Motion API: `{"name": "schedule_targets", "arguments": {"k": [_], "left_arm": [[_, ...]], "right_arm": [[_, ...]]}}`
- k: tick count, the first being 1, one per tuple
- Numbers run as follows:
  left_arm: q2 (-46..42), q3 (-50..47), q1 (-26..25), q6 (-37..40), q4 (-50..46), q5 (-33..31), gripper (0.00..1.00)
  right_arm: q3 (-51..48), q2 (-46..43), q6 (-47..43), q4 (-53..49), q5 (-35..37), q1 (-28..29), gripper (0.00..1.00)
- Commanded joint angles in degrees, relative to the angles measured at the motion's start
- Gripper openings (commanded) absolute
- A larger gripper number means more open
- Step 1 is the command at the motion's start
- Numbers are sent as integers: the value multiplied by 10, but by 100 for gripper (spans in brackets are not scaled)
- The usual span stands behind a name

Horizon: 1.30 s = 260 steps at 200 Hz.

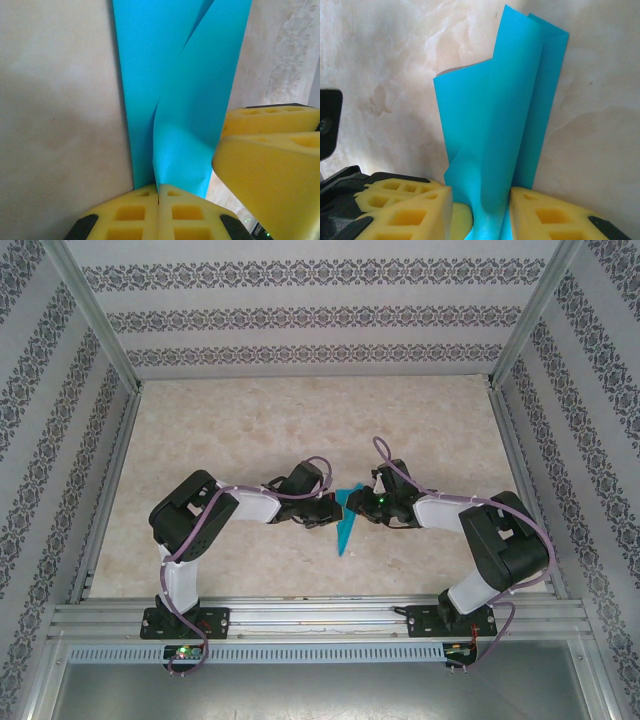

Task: Fold a paper plane with a square sheet of paper (fold left side to right side)
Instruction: Fold the wing for the fifth time at the center of the table.

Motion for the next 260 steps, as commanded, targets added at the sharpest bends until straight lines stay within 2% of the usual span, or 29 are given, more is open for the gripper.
{"name": "schedule_targets", "arguments": {"k": [1, 38, 69, 121, 166, 260], "left_arm": [[53, -3, -2, 15, -55, -63, 0], [53, -2, -2, 15, -58, -63, 0], [53, -2, -2, 15, -58, -63, 0], [53, -1, -2, 15, -61, -65, 0], [53, -1, -2, 14, -62, -66, 0], [53, -1, -2, 14, -65, -67, 0]], "right_arm": [[-10, -18, 3, 1, 2, -8, 36], [-16, -49, -14, -28, 4, -28, 35], [-21, -74, -37, -37, -27, -55, 30], [6, -75, -69, -63, -68, -69, 10], [37, -33, -66, -57, -73, -49, 0], [62, 40, -62, -47, -63, -26, 0]]}}
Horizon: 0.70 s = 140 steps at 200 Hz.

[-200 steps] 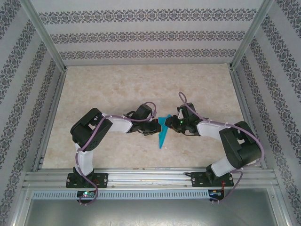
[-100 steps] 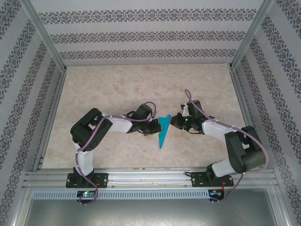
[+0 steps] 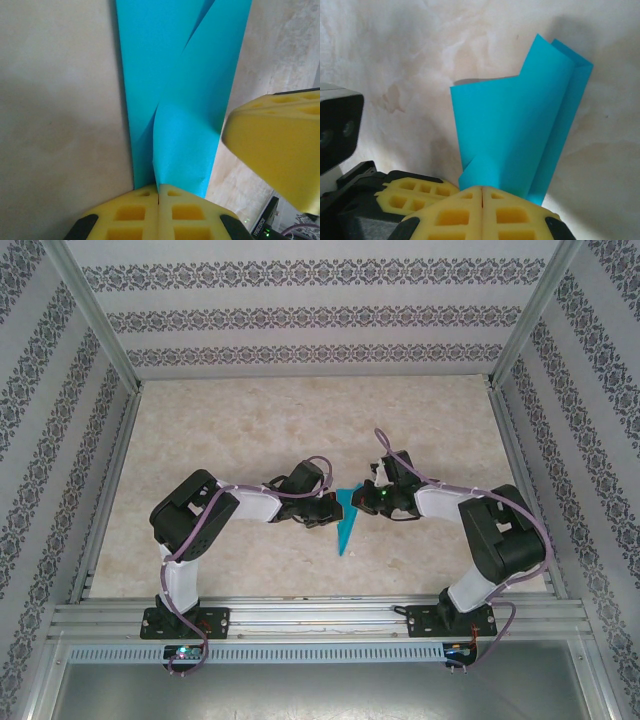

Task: Fold a paper plane with a square sheet of paper (fold left side to right side)
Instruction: Fold the wing for the fifth time at the center of the table.

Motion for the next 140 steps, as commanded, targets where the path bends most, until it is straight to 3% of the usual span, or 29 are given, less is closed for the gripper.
{"name": "schedule_targets", "arguments": {"k": [1, 140], "left_arm": [[51, -7, -2, 14, -56, -68, 0], [53, -7, -2, 12, -57, -68, 0]], "right_arm": [[13, 12, -5, 4, -2, 7, 0], [19, 41, -23, -44, 20, 7, 0]]}}
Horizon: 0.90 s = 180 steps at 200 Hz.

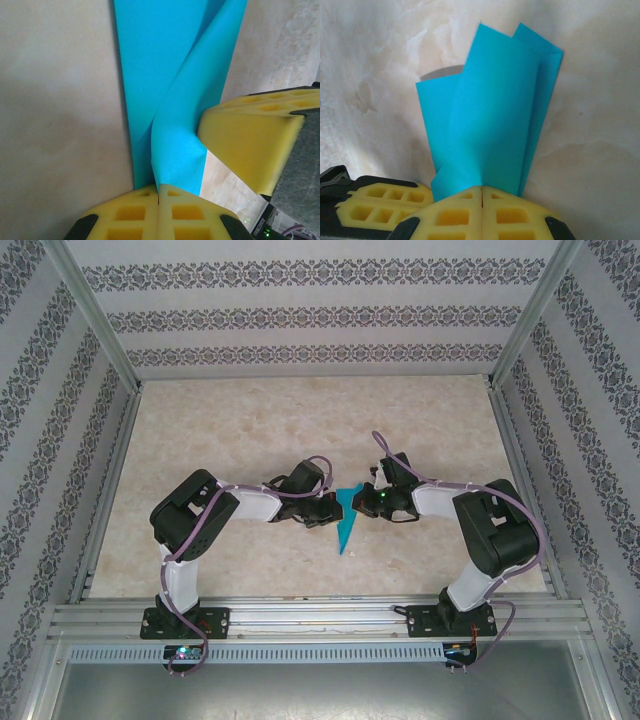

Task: Fold a paper plane with a square sheet of paper (fold left side to right side)
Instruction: Fold the wing for the fifth time at the center of the table.

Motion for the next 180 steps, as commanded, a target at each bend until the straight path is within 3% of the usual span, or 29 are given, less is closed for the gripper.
{"name": "schedule_targets", "arguments": {"k": [1, 87, 180], "left_arm": [[52, -10, -2, 12, -53, -68, 0], [38, -20, -2, 12, -39, -68, 2], [-54, -16, 6, 38, -88, -95, 42]], "right_arm": [[13, 13, -15, -32, 15, 6, 0], [-13, 27, -28, -60, 27, -4, 0], [-20, 35, -32, -54, 21, -8, 0]]}}
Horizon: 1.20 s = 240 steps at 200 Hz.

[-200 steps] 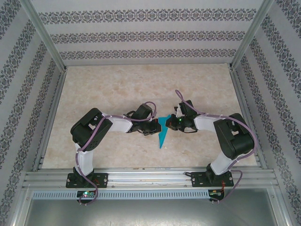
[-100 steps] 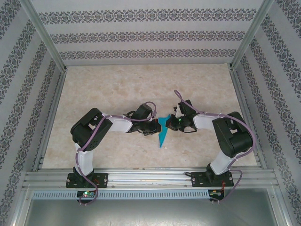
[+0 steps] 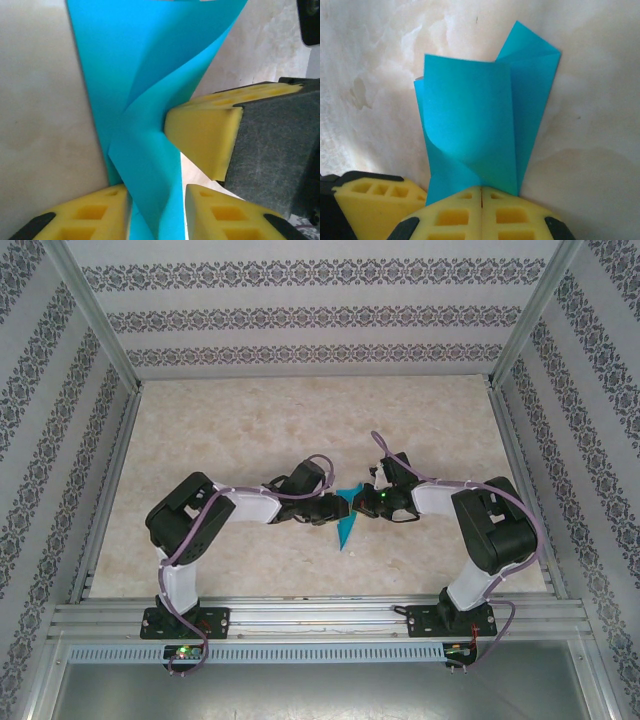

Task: Fold a paper plane with a square sheet of paper (fold left side to right side)
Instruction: Fold the wing for the fifth time at the center of the table.

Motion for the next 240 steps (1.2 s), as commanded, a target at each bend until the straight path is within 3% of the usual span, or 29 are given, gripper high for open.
{"name": "schedule_targets", "arguments": {"k": [1, 69, 106, 148, 185, 240], "left_arm": [[-27, -11, 13, 28, -87, -64, 42], [-149, -23, 32, 59, -152, -89, 47], [-190, -25, 32, 60, -150, -42, 31], [-165, -31, 18, 22, -108, 29, 16], [-119, -31, -1, -12, -49, 60, 13], [-79, 3, -16, -11, -50, 68, 12]], "right_arm": [[-23, 26, -14, -50, 30, -2, 0], [-24, 27, -13, -48, 29, -3, 0], [-25, 27, -13, -48, 31, -3, 0], [-26, 30, -13, -47, 31, -3, 0], [-27, 32, -13, -48, 31, -2, 0], [-27, 37, -15, -48, 30, -2, 0]]}}
